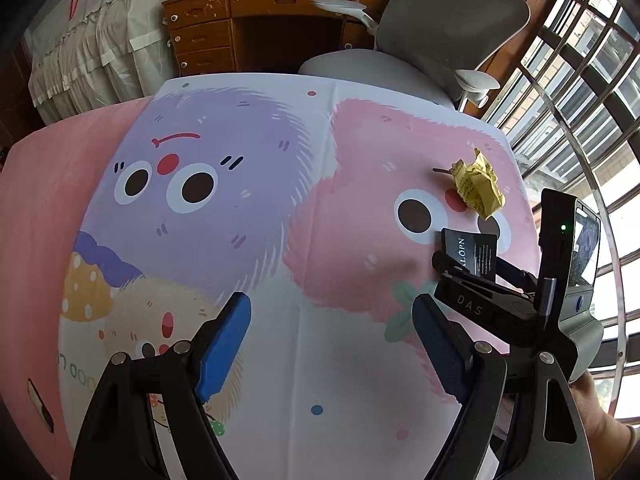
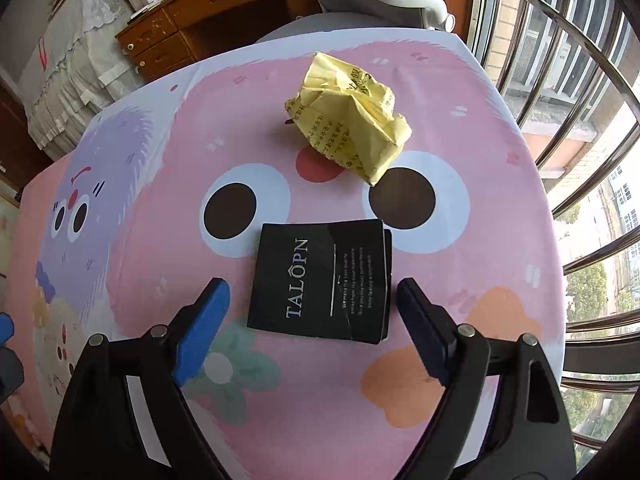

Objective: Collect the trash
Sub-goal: 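Grasp the black TALOPN card with the right tool while the left tool grasps the yellow crumpled paper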

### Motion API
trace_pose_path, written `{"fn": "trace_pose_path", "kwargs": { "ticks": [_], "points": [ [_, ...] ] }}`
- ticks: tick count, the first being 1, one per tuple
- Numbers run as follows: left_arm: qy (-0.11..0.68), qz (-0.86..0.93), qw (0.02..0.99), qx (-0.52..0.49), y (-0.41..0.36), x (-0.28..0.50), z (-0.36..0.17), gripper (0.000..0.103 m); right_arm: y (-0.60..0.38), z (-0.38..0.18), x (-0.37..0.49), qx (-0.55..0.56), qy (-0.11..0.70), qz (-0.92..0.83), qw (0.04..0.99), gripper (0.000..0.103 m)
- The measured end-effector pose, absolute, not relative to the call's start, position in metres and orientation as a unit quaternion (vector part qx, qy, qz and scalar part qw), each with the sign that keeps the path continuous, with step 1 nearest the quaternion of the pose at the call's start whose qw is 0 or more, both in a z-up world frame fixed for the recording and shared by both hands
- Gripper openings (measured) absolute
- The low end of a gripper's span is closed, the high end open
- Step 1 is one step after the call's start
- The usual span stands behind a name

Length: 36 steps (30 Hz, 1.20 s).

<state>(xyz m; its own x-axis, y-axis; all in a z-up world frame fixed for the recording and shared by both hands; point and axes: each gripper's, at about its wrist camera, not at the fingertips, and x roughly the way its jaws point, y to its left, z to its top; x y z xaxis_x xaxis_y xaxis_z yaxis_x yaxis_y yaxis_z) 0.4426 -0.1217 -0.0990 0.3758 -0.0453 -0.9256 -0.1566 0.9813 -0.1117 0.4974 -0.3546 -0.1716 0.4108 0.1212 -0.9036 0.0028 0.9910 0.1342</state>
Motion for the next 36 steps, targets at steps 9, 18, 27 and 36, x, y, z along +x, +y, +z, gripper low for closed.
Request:
{"fn": "trace_pose_path", "kwargs": {
  "ticks": [9, 18, 27, 36],
  "points": [
    [0.559, 0.033, 0.825, -0.08, -0.125, 0.458, -0.097, 0.085, -0.325, -0.182, 0.504, -0.047, 0.544, 0.027, 0.838, 0.077],
    [0.564, 0.005, 0.824, -0.059, -0.161, 0.489, -0.104, 0.085, -0.345, -0.171, 0.485, -0.023, 0.534, 0.042, 0.844, 0.068],
    [0.581, -0.054, 0.812, -0.015, -0.231, 0.55, -0.118, 0.085, -0.422, -0.147, 0.485, 0.055, 0.523, 0.002, 0.851, 0.067],
    [0.603, -0.071, 0.793, -0.056, -0.28, 0.627, -0.15, 0.087, -0.483, -0.139, 0.487, 0.099, 0.509, -0.009, 0.855, 0.067]
  ]
}}
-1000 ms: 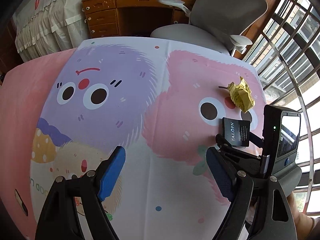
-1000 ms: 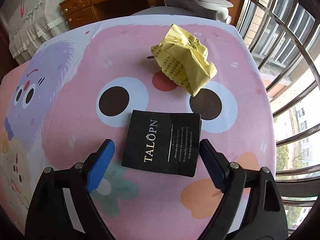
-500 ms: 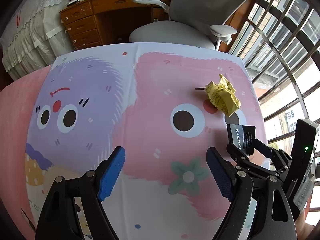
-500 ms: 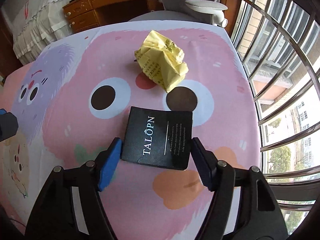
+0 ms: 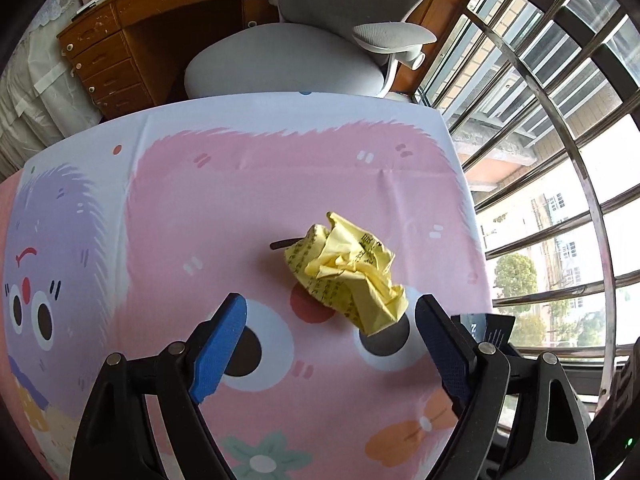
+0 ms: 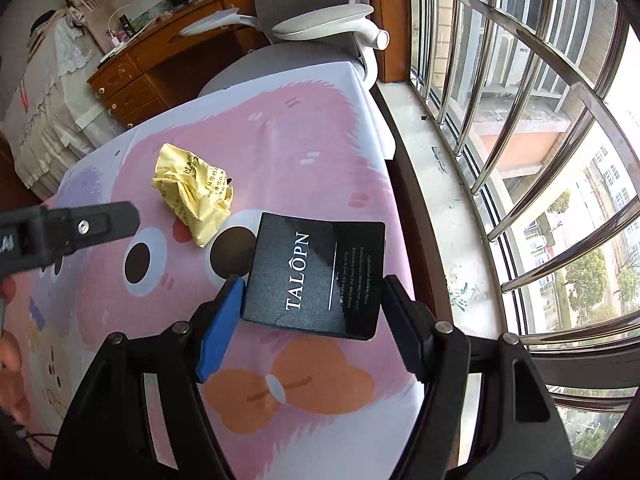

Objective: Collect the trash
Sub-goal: 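Grasp the black TALOPN card with the right tool while the left tool grasps the yellow crumpled paper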

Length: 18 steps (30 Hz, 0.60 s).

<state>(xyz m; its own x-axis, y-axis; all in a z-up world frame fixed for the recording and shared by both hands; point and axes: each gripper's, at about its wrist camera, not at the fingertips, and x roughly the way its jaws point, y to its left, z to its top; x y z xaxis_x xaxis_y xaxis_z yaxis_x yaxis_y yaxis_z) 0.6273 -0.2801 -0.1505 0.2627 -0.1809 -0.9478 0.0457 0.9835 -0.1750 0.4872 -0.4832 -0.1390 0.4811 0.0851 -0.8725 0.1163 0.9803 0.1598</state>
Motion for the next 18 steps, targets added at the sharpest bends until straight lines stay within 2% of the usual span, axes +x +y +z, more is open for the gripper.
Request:
{"fn": "trace_pose_path", "kwargs": {
  "ticks": [9, 13, 15, 18],
  "points": [
    [0.627, -0.036, 0.776, -0.06, -0.294, 0.659, -0.192, 0.086, -0.49, -0.142, 0.481, 0.107, 0.508, 0.007, 0.855, 0.067],
    [0.622, -0.036, 0.78, -0.06, -0.291, 0.658, -0.196, 0.06, -0.486, -0.143, 0.478, 0.099, 0.509, 0.016, 0.855, 0.067],
    [0.62, -0.041, 0.782, -0.056, -0.29, 0.656, -0.194, 0.052, -0.483, -0.144, 0.476, 0.093, 0.51, 0.019, 0.855, 0.067],
    [0.615, -0.046, 0.786, -0.045, -0.285, 0.645, -0.187, 0.046, -0.48, -0.143, 0.473, 0.09, 0.511, 0.022, 0.855, 0.067]
  ]
}}
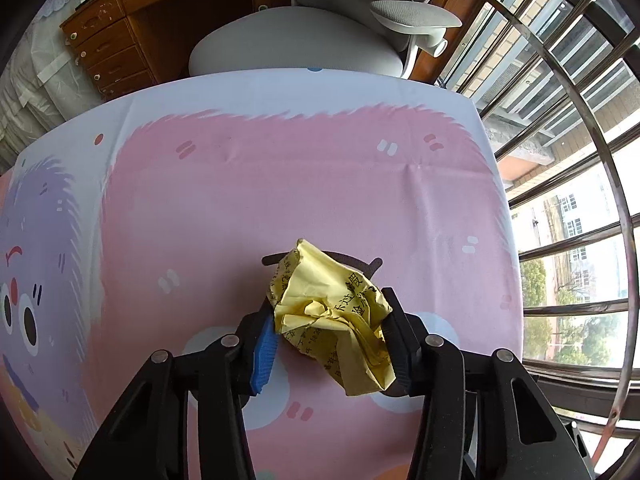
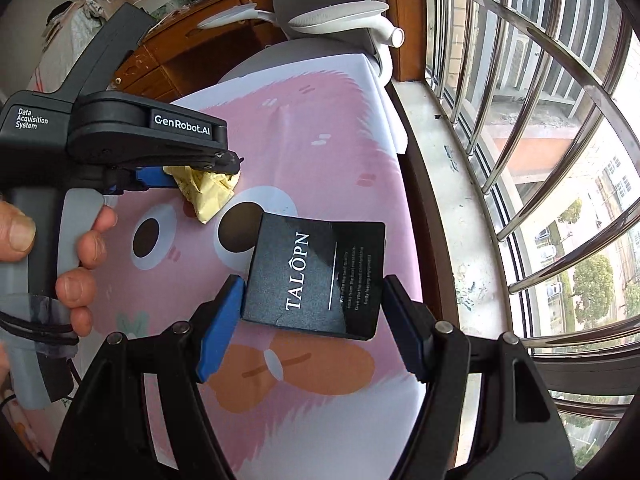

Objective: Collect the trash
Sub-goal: 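Grasp the black TALOPN card with the right tool while the left tool grasps the yellow crumpled paper, then carry the black card and yellow paper down over the bin with both tools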

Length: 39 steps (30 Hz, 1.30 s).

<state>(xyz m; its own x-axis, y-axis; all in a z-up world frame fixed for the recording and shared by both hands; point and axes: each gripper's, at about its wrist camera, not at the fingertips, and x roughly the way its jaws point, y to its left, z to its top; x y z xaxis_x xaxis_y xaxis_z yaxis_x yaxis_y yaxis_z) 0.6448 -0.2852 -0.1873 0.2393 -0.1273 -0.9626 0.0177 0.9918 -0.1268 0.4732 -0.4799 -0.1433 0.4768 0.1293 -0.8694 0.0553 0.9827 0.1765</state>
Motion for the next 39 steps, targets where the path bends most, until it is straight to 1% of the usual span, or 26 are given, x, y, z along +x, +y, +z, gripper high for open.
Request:
{"fn": "trace_pose_path", "kwargs": {
  "ticks": [4, 8, 13, 18, 24, 31, 35, 39],
  "points": [
    [0.612, -0.05, 0.789, -0.027, -0.272, 0.624, -0.178, 0.045, -0.473, -0.141, 0.468, 0.088, 0.511, 0.024, 0.855, 0.067],
    [0.608, -0.057, 0.792, -0.01, -0.247, 0.583, -0.162, 0.045, -0.46, -0.131, 0.457, 0.082, 0.507, 0.028, 0.858, 0.067],
    [0.599, -0.062, 0.798, 0.003, -0.2, 0.502, -0.134, 0.045, -0.438, -0.115, 0.43, 0.075, 0.501, 0.031, 0.861, 0.067],
    [0.595, -0.073, 0.801, -0.005, -0.149, 0.413, -0.107, 0.045, -0.407, -0.093, 0.382, 0.069, 0.495, 0.035, 0.866, 0.067],
    [0.564, -0.099, 0.82, -0.002, -0.088, 0.294, -0.069, 0.045, -0.355, -0.058, 0.297, 0.068, 0.478, 0.031, 0.875, 0.067],
    [0.528, -0.129, 0.84, 0.011, -0.022, 0.154, -0.037, 0.045, -0.268, -0.031, 0.17, 0.077, 0.452, 0.02, 0.889, 0.067],
    [0.522, -0.144, 0.84, 0.022, 0.005, 0.089, -0.037, 0.045, -0.218, -0.026, 0.101, 0.082, 0.446, 0.019, 0.891, 0.067],
    [0.532, -0.155, 0.832, 0.022, 0.022, 0.037, -0.046, 0.045, -0.175, -0.024, 0.033, 0.074, 0.445, 0.023, 0.892, 0.067]
  ]
}}
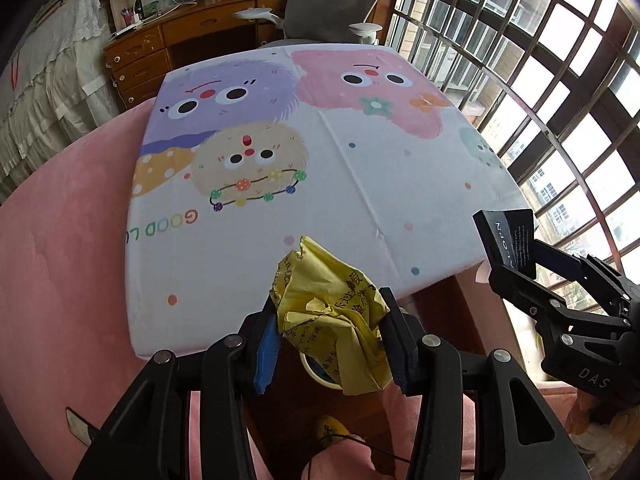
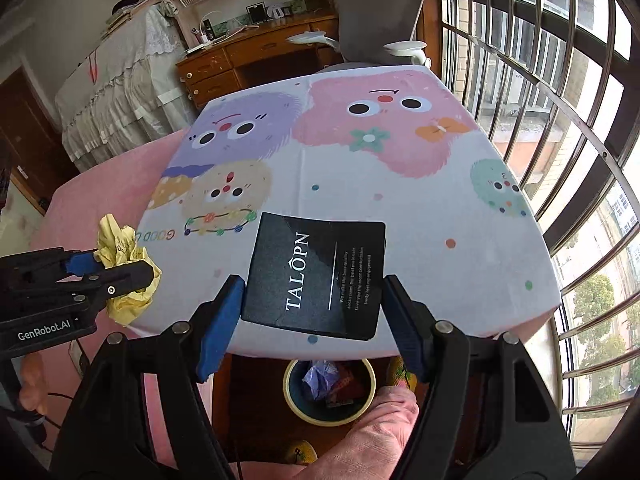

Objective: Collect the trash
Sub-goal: 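Carry the black card and yellow paper down over the bin with both tools, then open both tools to drop the card and yellow paper into the bin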

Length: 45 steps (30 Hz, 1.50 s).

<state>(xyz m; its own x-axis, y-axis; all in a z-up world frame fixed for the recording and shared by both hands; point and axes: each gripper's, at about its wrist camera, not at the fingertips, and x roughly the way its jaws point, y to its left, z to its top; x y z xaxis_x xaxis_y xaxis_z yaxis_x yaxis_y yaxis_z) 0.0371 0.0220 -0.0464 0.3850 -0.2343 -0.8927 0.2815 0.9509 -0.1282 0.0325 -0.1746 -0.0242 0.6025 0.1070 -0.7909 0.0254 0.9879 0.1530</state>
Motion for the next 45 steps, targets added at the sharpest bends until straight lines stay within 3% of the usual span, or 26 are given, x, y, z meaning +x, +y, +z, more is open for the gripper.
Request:
{"fn": "trace_pose_path", "kwargs": {
  "ticks": [8, 15, 19, 31, 35, 37, 39, 45],
  "points": [
    [0.565, -0.167, 0.808, 0.004, 0.029, -0.02, -0.081, 0.045, -0.134, -0.036, -0.069, 0.052, 0.489, 0.046, 0.87, 0.067],
    [0.595, -0.154, 0.789, -0.017, 0.016, -0.041, -0.14, 0.046, -0.146, -0.074, -0.087, 0.059, 0.54, 0.043, 0.838, 0.067],
    [0.611, -0.137, 0.779, -0.029, 0.006, -0.046, -0.204, 0.046, -0.164, -0.128, -0.084, 0.093, 0.571, 0.035, 0.815, 0.067],
    [0.639, -0.114, 0.757, -0.071, -0.027, -0.006, -0.414, 0.05, -0.205, -0.359, -0.048, 0.175, 0.622, -0.017, 0.763, 0.068],
    [0.653, -0.116, 0.745, -0.069, -0.034, 0.006, -0.459, 0.057, -0.21, -0.413, -0.036, 0.181, 0.632, -0.027, 0.753, 0.068],
    [0.657, -0.115, 0.742, -0.066, -0.034, 0.01, -0.474, 0.066, -0.212, -0.433, -0.03, 0.182, 0.635, -0.031, 0.75, 0.068],
    [0.659, -0.112, 0.741, -0.066, -0.034, 0.012, -0.483, 0.082, -0.214, -0.447, -0.024, 0.184, 0.638, -0.032, 0.748, 0.068],
    [0.659, -0.101, 0.742, -0.065, -0.021, 0.018, -0.491, 0.084, -0.22, -0.471, -0.013, 0.182, 0.645, -0.033, 0.742, 0.069]
  ]
}}
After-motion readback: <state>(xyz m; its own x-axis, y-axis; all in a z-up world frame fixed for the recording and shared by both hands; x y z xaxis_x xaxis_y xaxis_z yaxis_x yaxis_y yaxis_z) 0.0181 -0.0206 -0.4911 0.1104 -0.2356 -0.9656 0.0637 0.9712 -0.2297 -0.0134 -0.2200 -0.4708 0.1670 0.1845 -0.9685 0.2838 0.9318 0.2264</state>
